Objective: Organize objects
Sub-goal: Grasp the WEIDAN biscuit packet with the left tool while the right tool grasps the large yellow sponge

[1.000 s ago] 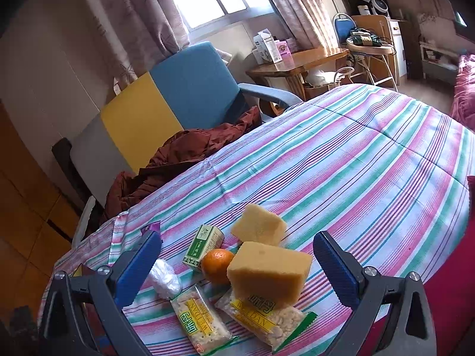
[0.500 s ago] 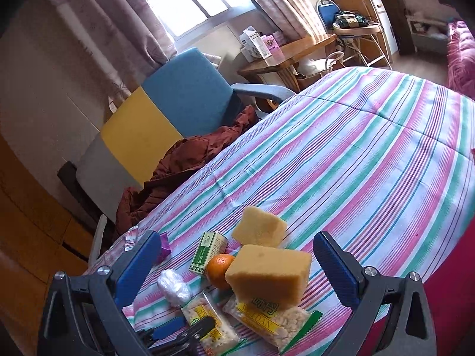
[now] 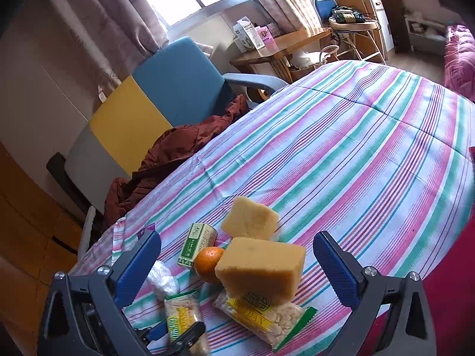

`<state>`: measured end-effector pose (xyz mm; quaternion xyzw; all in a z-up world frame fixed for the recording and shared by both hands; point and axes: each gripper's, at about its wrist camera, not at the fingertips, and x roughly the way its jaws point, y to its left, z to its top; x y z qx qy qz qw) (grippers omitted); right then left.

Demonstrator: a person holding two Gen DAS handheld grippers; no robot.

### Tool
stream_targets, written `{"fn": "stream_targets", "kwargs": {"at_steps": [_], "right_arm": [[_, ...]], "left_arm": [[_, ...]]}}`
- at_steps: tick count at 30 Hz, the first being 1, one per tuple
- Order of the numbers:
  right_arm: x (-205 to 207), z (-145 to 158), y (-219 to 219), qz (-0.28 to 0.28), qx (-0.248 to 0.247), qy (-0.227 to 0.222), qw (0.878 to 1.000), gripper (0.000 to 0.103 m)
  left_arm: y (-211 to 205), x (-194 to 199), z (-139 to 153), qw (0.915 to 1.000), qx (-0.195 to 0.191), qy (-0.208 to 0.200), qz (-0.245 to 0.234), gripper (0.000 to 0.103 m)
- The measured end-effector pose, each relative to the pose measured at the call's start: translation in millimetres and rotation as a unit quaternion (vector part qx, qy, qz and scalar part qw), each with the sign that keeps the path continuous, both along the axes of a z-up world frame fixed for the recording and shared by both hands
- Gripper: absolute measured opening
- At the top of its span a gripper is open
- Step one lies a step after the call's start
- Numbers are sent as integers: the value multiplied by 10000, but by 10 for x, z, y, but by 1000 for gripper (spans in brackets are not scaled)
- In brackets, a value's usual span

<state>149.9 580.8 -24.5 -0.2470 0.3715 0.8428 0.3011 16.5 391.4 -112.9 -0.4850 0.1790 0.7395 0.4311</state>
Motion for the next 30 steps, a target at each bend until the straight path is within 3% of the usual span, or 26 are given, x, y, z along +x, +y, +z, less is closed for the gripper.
{"fn": "stream_targets", "kwargs": {"at_steps": [11, 18, 30], "right_arm": [[-188, -58, -76, 39, 331, -872, 9956, 103], [-333, -134, -119, 107, 552, -1519, 9868, 103], [-443, -249, -107, 131, 481, -1956, 9794, 103]], "left_arm": [[-649, 30, 15, 9993, 337, -42, 134, 48], [-781, 15, 3, 9988, 448, -111, 156, 48], [-758, 26, -14, 9983, 534, -147, 153, 48]]}}
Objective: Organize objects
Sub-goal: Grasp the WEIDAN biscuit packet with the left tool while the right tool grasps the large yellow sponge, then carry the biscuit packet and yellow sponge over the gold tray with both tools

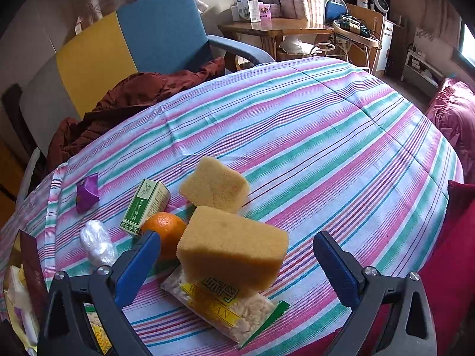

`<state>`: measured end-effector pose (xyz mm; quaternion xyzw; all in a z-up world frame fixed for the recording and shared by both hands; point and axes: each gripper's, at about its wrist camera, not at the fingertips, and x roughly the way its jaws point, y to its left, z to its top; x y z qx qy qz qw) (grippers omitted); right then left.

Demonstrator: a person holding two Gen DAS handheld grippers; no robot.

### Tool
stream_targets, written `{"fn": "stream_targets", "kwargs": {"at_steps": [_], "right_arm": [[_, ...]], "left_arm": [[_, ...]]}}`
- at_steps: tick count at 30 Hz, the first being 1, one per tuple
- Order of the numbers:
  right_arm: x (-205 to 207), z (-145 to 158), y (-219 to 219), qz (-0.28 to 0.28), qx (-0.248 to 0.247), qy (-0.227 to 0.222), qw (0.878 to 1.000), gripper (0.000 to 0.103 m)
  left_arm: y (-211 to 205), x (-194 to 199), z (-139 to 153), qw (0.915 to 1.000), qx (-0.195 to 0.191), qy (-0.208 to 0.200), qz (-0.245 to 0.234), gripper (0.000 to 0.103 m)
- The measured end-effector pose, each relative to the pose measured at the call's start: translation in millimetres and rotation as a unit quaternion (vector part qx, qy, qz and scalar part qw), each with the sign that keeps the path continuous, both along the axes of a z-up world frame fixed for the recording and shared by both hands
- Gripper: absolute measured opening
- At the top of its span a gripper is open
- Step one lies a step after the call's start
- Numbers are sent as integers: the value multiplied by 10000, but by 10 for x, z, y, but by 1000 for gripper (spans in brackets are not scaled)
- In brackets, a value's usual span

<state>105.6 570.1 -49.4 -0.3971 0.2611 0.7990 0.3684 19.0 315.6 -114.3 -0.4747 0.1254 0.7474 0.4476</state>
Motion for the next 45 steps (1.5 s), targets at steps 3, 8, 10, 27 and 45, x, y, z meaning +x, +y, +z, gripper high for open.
{"fn": "stream_targets", "kwargs": {"at_steps": [3, 8, 10, 27, 45], "right_arm": [[-15, -15, 4, 9, -28, -48, 10000, 103], [-61, -54, 19, 50, -88, -143, 9998, 103], [-81, -78, 21, 62, -131, -167, 9998, 103], [-226, -241, 15, 253, -213, -622, 9975, 76], [191, 410, -351, 368, 242, 1023, 9938, 73]], "left_arm": [[-4, 6, -2, 10000, 9, -5, 6, 48], [-5, 2, -3, 10000, 14, -15, 5, 48], [-3, -7, -6, 10000, 15, -17, 5, 48], [21, 5, 4, 10000, -52, 14, -22, 47], [-739, -56, 616, 9970, 401, 392, 531, 23]]}}
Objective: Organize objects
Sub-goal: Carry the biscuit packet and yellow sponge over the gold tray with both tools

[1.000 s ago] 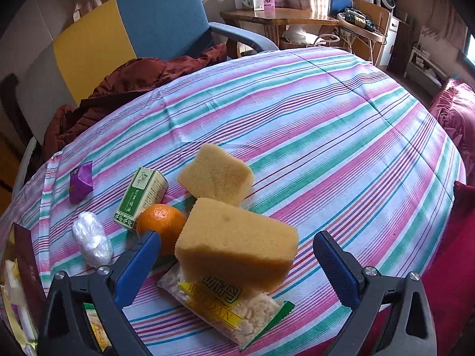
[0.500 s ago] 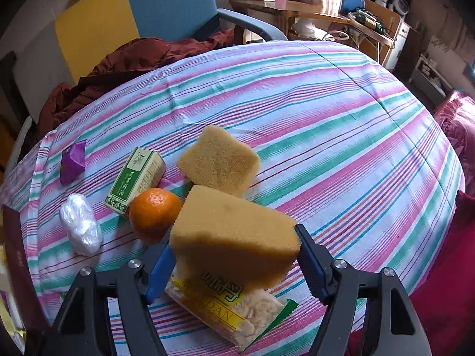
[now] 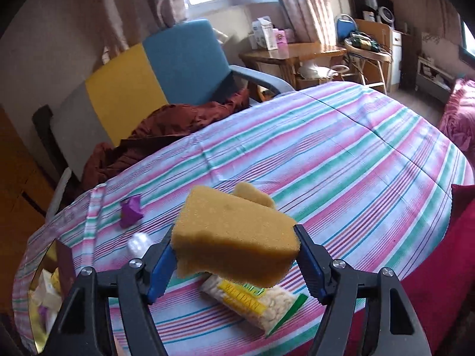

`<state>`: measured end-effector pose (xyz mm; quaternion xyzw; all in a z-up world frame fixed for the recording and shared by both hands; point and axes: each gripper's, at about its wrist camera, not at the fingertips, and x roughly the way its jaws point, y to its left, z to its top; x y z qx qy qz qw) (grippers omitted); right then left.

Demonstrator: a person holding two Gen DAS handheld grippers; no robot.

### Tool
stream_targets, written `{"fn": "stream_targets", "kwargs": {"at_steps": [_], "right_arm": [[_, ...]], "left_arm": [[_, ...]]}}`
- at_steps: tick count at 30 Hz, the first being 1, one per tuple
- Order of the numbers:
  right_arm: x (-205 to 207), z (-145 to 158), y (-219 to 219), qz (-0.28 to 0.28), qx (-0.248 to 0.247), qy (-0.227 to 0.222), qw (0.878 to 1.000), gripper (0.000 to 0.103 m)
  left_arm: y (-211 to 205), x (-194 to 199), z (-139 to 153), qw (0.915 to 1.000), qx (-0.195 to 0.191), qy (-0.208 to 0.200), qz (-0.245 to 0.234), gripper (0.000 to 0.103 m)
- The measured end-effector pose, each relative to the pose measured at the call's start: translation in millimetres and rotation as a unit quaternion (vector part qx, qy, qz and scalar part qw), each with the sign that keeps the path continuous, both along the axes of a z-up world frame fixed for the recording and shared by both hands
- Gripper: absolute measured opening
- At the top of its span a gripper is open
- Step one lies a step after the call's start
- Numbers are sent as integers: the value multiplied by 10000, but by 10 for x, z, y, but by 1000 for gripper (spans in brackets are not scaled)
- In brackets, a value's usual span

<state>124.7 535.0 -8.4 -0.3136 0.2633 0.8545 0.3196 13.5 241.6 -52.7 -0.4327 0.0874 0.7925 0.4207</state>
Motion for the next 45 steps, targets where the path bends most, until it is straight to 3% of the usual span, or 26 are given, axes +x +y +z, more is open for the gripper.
{"fn": "stream_targets", "kwargs": {"at_steps": [6, 12, 18, 24, 28, 33, 37, 41, 45], "right_arm": [[-185, 190, -428, 629, 205, 43, 9978, 73], [-260, 214, -761, 1081, 273, -28, 9938, 74], [-197, 150, -853, 1318, 198, -94, 9910, 75], [-173, 143, -924, 1499, 227, -51, 9884, 77], [-199, 111, -979, 1637, 214, -64, 9863, 77], [-208, 36, -1026, 1693, 251, -191, 9851, 77], [-220, 33, -1074, 1770, 292, -222, 9835, 77], [-276, 74, -1159, 1917, 296, -168, 9809, 76], [-413, 156, -1316, 2189, 283, -52, 9753, 76]], "left_arm": [[-204, -79, 36, 9997, 150, -81, 149, 22], [-121, -55, -128, 9951, 151, -974, -78, 32], [104, -5, -356, 9905, -475, -1288, -9, 45], [361, -54, -515, 9895, -888, -1134, 116, 51], [541, -12, -520, 9909, -1091, -784, 111, 54], [587, 71, -546, 9928, -1173, -207, -102, 46], [439, 101, -501, 9949, -966, -234, -192, 45], [121, 102, -174, 9983, -566, -42, -116, 46], [-388, -91, 115, 9987, -198, 30, 463, 46]]}}
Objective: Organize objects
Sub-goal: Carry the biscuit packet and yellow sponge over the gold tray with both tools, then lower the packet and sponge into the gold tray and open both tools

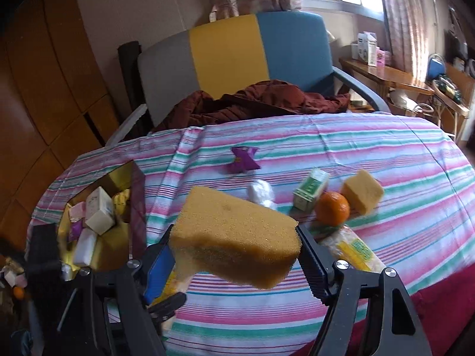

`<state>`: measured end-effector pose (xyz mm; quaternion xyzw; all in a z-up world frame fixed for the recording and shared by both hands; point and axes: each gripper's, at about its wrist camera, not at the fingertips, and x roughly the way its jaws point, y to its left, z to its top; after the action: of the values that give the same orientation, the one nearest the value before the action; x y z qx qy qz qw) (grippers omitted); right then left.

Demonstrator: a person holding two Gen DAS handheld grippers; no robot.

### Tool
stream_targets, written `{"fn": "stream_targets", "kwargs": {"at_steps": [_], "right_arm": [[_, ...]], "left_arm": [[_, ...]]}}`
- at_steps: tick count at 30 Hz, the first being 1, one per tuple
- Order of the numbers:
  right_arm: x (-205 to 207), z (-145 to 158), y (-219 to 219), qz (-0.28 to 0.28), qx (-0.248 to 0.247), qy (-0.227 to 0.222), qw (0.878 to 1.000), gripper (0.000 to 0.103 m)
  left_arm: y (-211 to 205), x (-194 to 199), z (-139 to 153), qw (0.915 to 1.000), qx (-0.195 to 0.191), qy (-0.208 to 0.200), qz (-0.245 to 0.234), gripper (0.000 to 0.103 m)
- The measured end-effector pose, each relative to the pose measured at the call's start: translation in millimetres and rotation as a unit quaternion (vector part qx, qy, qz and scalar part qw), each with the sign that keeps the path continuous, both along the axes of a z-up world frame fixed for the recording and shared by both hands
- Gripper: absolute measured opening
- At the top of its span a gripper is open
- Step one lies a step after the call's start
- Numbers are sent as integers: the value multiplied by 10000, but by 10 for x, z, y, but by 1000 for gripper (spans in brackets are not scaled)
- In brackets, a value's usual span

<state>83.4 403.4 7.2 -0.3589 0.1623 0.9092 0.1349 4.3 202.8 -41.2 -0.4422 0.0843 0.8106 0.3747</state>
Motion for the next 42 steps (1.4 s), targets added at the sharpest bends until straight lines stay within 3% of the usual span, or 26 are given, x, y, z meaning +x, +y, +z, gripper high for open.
{"fn": "stream_targets", "kwargs": {"at_steps": [4, 9, 18, 20, 22, 24, 29, 38, 42], "right_arm": [[-202, 20, -302, 464, -57, 36, 9989, 76], [-479, -15, -786, 1164, -90, -38, 9932, 76], [-966, -138, -1562, 2120, -184, -270, 9767, 76], [-1105, -183, -1671, 2249, -331, -342, 9732, 78], [-1241, -241, -1776, 2415, -595, -408, 9677, 81], [-1327, -309, -1872, 2508, -727, -508, 9640, 99], [-1315, -433, -1934, 2433, -666, -689, 9652, 103], [-1128, -382, -2082, 2062, 747, -604, 9738, 103], [-1052, -323, -2086, 1851, 1121, -498, 9750, 103]], "left_arm": [[-504, -228, 175, 9973, 247, 119, 683, 46], [-1146, -515, 261, 9865, 377, 282, 1567, 46], [-1888, -1217, 78, 9626, -98, 357, 2684, 46], [-2009, -1311, 32, 9557, -162, 264, 2929, 51], [-2106, -1309, -7, 9526, -82, 167, 3037, 52], [-2194, -1254, -32, 9492, -48, 144, 3143, 53], [-2257, -1012, -38, 9457, -34, 243, 3240, 53], [-2162, -784, -10, 9475, -81, 369, 3174, 53], [-2100, -726, -2, 9498, -154, 386, 3102, 53]]}}
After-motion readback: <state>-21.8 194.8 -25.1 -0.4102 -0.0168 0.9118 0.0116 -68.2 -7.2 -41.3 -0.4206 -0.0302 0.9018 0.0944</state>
